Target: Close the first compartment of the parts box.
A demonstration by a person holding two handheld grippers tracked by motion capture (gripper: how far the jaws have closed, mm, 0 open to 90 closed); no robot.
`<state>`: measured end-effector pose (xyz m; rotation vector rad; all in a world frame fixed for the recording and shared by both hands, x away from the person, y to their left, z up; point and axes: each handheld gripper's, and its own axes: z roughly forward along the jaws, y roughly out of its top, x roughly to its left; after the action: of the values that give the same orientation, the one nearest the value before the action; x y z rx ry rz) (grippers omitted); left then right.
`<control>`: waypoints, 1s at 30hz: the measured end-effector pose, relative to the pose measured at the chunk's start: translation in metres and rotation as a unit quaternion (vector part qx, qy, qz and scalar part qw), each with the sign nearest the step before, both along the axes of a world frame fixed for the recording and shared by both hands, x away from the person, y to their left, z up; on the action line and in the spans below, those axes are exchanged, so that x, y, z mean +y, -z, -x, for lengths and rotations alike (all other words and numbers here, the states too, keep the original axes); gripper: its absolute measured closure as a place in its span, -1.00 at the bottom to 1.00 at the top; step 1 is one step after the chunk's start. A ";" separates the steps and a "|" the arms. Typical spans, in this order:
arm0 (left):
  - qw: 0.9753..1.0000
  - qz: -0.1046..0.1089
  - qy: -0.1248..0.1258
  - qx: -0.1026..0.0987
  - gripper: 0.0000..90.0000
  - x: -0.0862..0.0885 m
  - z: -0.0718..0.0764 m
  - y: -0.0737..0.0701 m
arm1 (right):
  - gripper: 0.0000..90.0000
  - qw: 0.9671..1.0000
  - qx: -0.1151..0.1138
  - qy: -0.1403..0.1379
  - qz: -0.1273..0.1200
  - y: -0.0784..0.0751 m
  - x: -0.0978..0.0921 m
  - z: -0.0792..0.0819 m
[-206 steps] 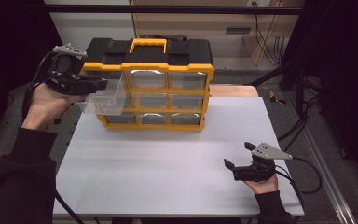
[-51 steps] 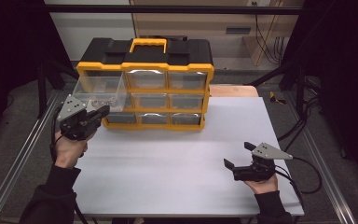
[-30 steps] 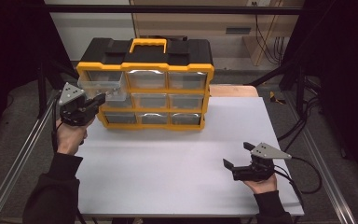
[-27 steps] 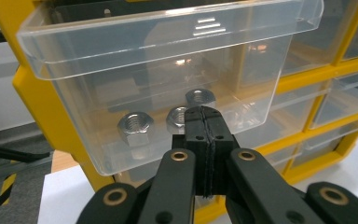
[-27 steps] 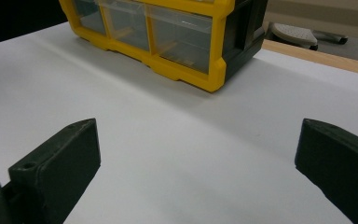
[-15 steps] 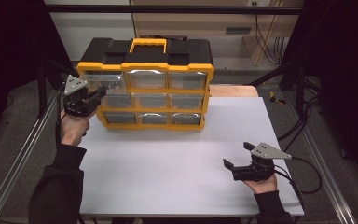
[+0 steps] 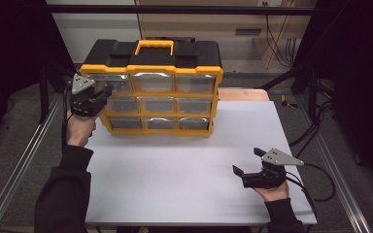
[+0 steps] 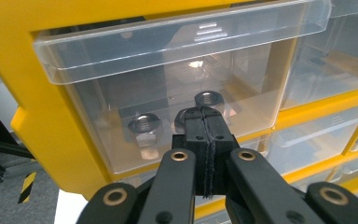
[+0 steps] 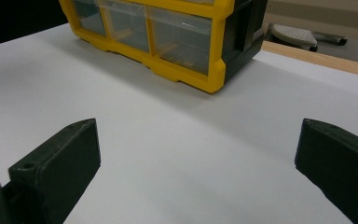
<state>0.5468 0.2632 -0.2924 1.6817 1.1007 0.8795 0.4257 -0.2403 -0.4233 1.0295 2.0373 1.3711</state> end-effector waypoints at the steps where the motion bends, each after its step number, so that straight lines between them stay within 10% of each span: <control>1: 1.000 0.000 0.000 0.000 0.99 0.000 0.000 0.000 | -0.99 1.000 0.004 0.000 -0.008 0.000 0.001 0.001; 19: 1.000 0.009 0.014 -0.011 0.98 -0.002 0.006 0.001 | -0.99 1.000 -0.001 -0.001 -0.005 -0.001 -0.001 0.001; 30: 0.997 0.027 0.074 -0.013 0.06 -0.004 0.047 0.007 | -0.99 1.000 -0.003 0.000 -0.013 -0.002 -0.002 0.002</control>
<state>0.5002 0.2597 -0.2998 1.6786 0.9606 0.7687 0.4242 -0.2419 -0.4212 1.0338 2.0205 1.4019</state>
